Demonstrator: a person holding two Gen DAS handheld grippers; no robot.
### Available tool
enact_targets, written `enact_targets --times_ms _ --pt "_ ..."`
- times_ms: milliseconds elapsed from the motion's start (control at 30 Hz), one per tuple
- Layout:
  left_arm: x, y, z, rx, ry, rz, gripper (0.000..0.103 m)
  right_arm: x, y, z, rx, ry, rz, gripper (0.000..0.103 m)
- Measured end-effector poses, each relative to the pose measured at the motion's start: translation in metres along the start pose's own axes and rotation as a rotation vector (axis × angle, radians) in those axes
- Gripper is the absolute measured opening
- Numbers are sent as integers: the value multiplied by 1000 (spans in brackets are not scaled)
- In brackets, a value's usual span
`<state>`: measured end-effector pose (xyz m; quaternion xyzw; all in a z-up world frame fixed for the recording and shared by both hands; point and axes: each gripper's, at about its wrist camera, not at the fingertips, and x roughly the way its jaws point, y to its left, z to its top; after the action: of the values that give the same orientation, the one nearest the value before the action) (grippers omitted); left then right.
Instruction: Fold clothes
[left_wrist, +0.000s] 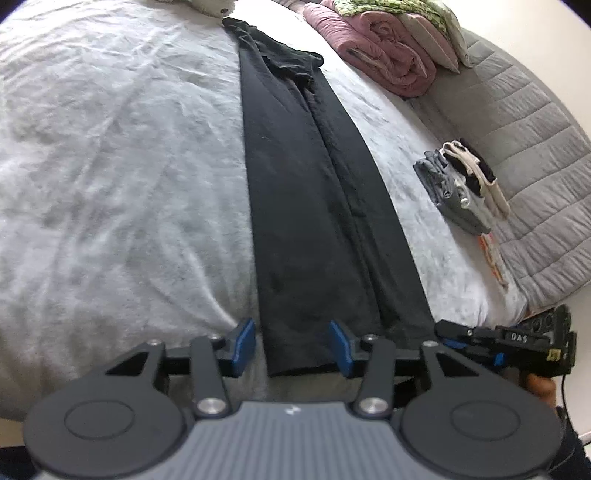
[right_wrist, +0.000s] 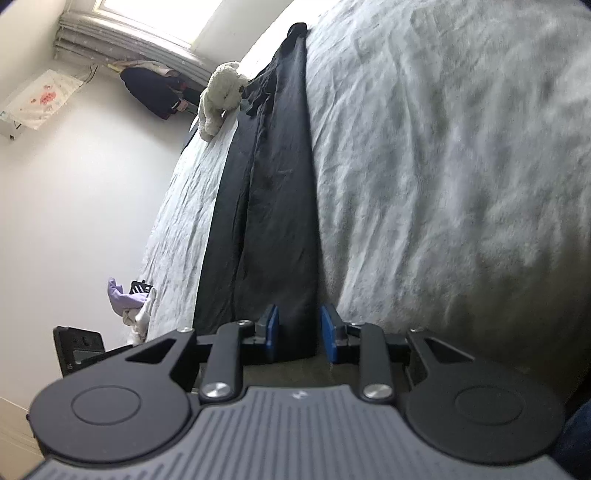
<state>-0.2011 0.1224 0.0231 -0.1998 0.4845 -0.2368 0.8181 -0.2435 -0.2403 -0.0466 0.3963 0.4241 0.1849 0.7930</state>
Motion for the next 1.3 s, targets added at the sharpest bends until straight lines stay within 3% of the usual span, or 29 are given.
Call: enact_targets --times_ms 233,300,333,400,800,933,1033,1300 --pt "9 -3 1 6 -37 -12 42 3 -3 0 3 -2 13 23" --pt "11 -7 1 32 -46 14 31 3 -3 0 8 -3 16 22" --pt "12 -9 0 42 -48 34 19 3 -3 -1 5 -4 14 22" --pt "12 -6 1 38 -47 39 11 2 -1 -1 -7 -6 4 16" --pt "14 15 5 -87 -28 -41 12 1 -6 -2 3 -8 16 14" --pt "14 7 3 -40 -35 -23 11 2 -7 -2 3 -8 20 13" --pt "12 2 2 -8 -46 -4 5 3 -1 -4 -46 -14 -7 5" --pt "-5 -10 -3 45 -75 69 2 -5 17 -8 -119 -36 -22 5"
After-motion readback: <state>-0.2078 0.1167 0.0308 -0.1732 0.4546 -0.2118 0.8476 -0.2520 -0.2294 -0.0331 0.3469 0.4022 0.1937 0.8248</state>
